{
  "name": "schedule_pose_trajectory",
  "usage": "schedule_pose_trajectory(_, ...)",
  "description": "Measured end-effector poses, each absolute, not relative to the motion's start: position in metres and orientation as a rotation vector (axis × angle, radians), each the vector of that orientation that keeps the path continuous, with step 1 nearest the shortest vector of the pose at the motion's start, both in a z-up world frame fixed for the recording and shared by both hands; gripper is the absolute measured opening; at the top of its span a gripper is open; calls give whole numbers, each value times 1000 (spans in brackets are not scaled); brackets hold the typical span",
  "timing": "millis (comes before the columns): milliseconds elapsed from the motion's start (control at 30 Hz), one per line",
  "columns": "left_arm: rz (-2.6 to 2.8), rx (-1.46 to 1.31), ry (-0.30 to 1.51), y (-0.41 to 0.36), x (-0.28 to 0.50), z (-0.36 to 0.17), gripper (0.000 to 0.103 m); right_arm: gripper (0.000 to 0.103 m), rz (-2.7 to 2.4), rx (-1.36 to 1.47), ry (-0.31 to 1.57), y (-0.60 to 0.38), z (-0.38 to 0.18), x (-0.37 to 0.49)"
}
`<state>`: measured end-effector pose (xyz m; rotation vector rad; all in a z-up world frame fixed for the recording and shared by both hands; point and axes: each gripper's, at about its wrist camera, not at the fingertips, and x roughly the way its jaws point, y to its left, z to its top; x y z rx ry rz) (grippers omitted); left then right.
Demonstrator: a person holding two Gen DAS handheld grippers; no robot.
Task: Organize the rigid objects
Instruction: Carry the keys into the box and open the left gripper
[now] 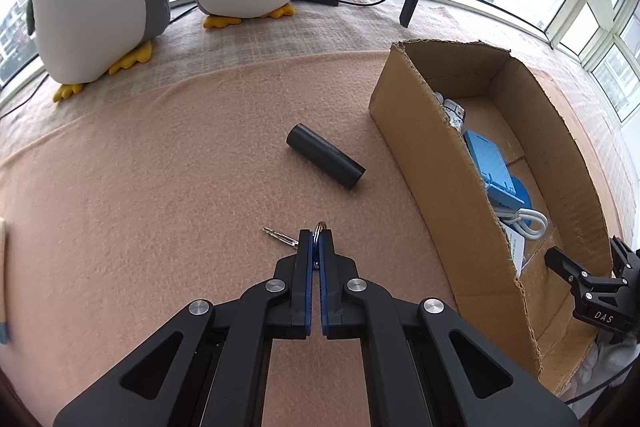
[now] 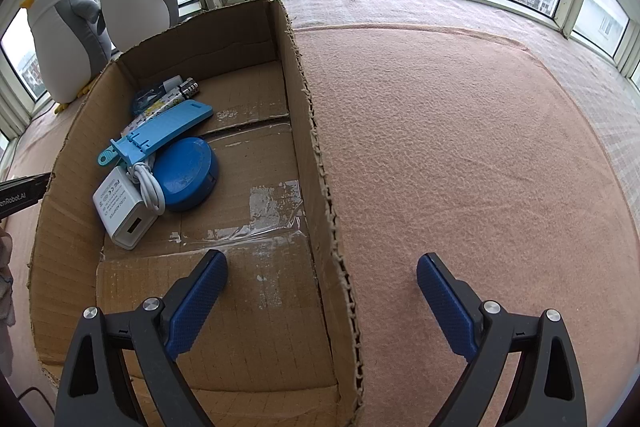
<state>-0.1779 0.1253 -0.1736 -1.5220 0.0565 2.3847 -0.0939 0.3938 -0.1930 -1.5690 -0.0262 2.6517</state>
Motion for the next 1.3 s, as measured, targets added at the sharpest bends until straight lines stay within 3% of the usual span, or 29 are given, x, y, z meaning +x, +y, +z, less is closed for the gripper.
schedule_pose_trajectory(800,2402,-1244,85,159,-165,-87,1,94,2648,-1564,-51,392,-191,-94)
schedule_pose_trajectory(1300,2270,-1252,72,222,-177,-88,1,94,2649,-1562,-44,391,-191,-94)
